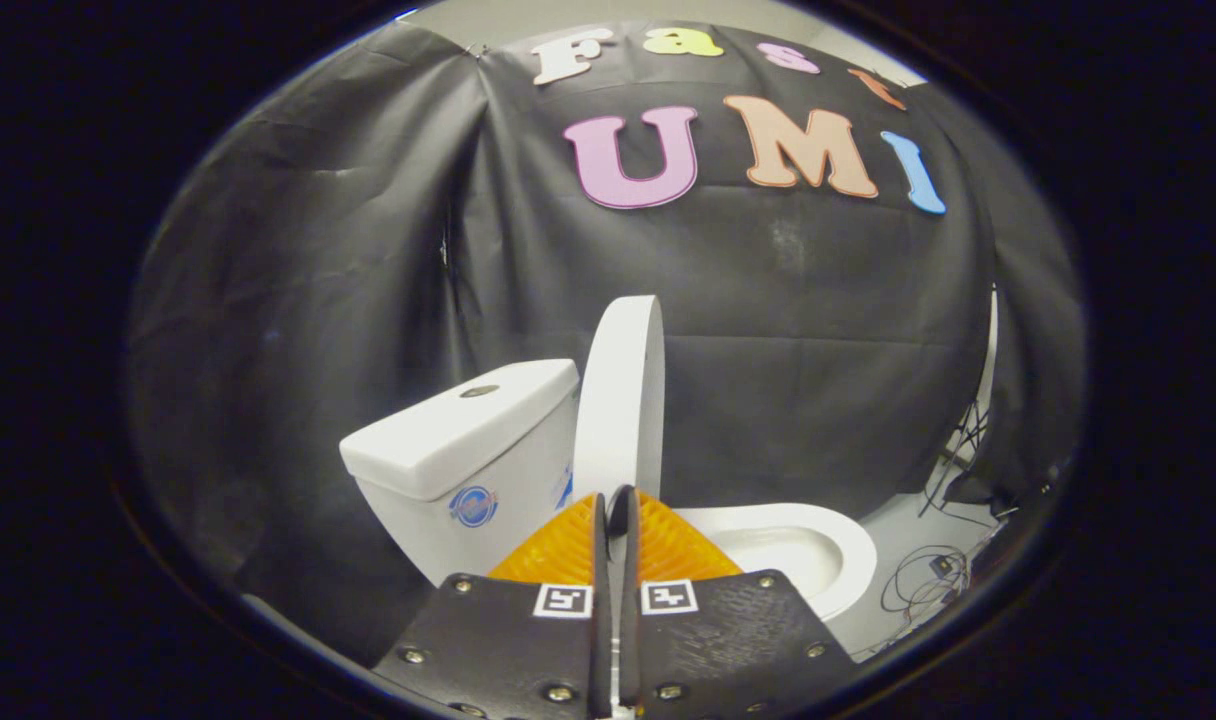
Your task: Open the toilet lid.
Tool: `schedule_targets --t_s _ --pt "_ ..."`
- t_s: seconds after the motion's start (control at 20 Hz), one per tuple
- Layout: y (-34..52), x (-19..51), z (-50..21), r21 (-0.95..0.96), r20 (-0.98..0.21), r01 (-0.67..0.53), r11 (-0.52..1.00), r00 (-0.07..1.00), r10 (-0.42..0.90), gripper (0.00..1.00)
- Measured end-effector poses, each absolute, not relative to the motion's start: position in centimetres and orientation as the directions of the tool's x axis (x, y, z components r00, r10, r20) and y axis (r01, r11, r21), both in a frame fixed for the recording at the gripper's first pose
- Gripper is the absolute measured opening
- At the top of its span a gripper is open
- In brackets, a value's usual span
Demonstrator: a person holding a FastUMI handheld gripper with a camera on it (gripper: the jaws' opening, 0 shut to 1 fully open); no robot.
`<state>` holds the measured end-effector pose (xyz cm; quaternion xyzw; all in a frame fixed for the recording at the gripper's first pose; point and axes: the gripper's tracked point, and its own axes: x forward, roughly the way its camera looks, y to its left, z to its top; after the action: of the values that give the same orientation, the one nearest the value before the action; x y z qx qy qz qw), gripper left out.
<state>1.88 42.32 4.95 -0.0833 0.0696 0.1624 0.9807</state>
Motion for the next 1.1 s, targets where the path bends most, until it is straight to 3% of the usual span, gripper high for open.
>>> schedule_targets --t_s 1.1 --pt "48.0 0.8 3.9 -0.142 -0.155 -0.415 0.899 0.906 0.394 0.06"
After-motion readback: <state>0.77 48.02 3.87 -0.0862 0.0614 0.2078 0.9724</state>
